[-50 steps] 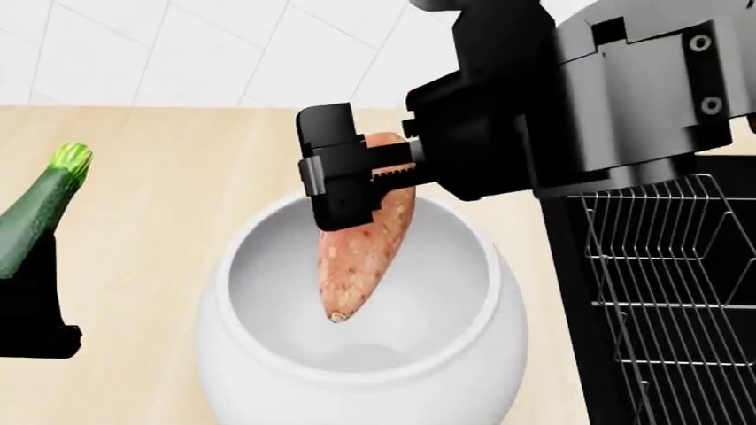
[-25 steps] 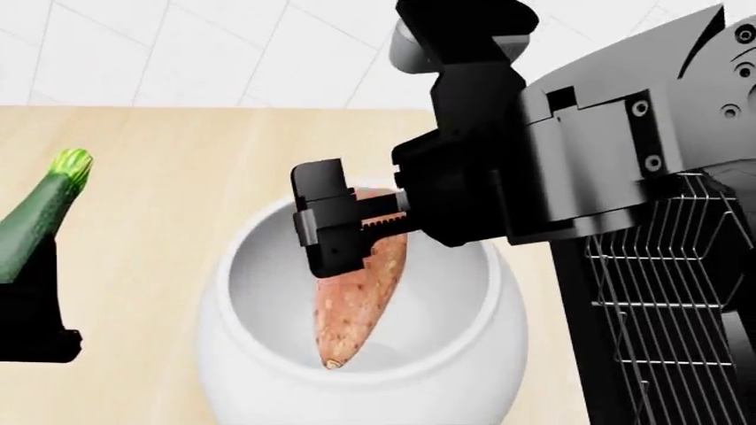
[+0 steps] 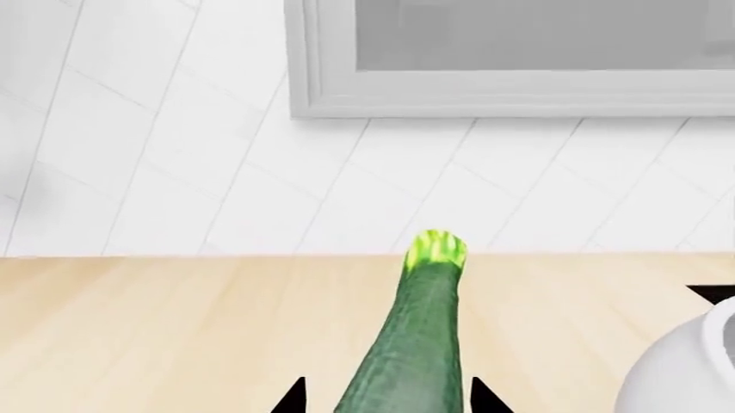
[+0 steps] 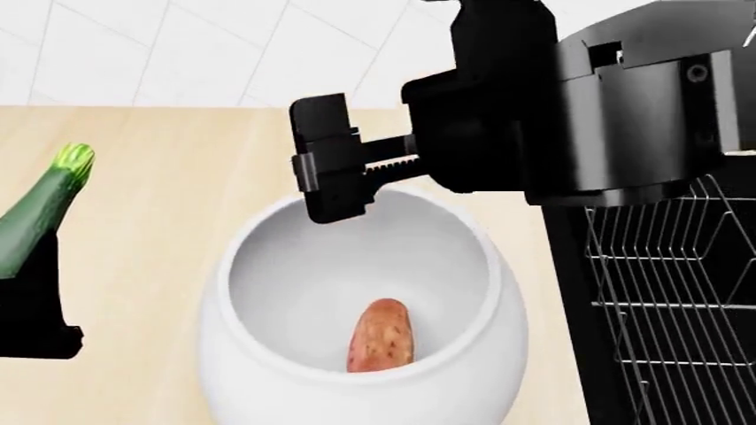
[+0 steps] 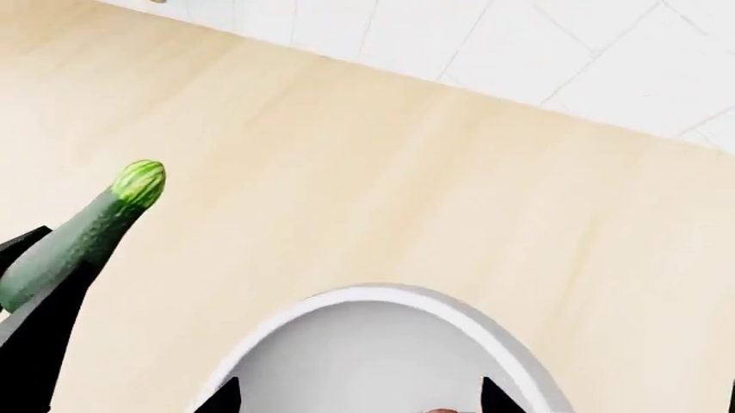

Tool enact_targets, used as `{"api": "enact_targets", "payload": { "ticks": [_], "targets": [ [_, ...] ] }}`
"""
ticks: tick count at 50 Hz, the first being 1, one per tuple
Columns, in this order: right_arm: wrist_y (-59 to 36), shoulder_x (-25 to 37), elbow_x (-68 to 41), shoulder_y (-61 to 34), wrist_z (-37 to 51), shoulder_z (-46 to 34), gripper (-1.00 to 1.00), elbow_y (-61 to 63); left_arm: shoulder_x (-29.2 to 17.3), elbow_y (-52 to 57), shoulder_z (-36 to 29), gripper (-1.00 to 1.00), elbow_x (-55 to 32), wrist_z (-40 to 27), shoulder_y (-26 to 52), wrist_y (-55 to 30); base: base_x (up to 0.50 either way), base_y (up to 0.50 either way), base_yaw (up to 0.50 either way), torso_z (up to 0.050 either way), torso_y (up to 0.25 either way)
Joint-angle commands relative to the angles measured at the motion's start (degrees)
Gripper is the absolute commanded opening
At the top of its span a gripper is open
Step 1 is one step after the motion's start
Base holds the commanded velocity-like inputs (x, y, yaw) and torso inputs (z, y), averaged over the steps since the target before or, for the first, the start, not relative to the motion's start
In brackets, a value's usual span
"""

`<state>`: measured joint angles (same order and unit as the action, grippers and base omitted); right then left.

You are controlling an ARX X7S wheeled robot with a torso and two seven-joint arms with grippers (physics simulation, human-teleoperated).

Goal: There is a mixed pile of frozen fruits and vegetables on the counter. Locate all the frozen vegetables and place the items in a bowl on the counter. Take all the frozen fruits and defrost them in a running sink.

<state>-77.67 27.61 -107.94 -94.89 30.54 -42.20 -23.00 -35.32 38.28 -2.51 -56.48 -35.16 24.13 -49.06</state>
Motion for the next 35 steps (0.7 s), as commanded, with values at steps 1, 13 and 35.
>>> {"api": "enact_targets", "payload": {
  "ticks": [1,13,35],
  "targets": [
    [5.40,5.08,1.45,0.01,2.81,4.39,1.00,8.31,0.40,-0.52,-1.30,-1.00,-2.03,-0.74,5.49,-2.22,0.00,0.00,0.00,0.000,0.000],
    [17.10,12.16,6.99,9.99,5.11,12.73,1.00,27.22,7.87,-6.89,-9.41,-1.00,-16.45,0.23,26.81,-13.93,0.00,0.00,0.00,0.000,0.000],
    [20.79,15.57,13.90,7.92,6.55,15.33,1.00,30.99,21.54,-23.19,-21.93,-1.00,-20.46,10.01,41.92,-18.99,0.00,0.00,0.00,0.000,0.000]
  ]
}}
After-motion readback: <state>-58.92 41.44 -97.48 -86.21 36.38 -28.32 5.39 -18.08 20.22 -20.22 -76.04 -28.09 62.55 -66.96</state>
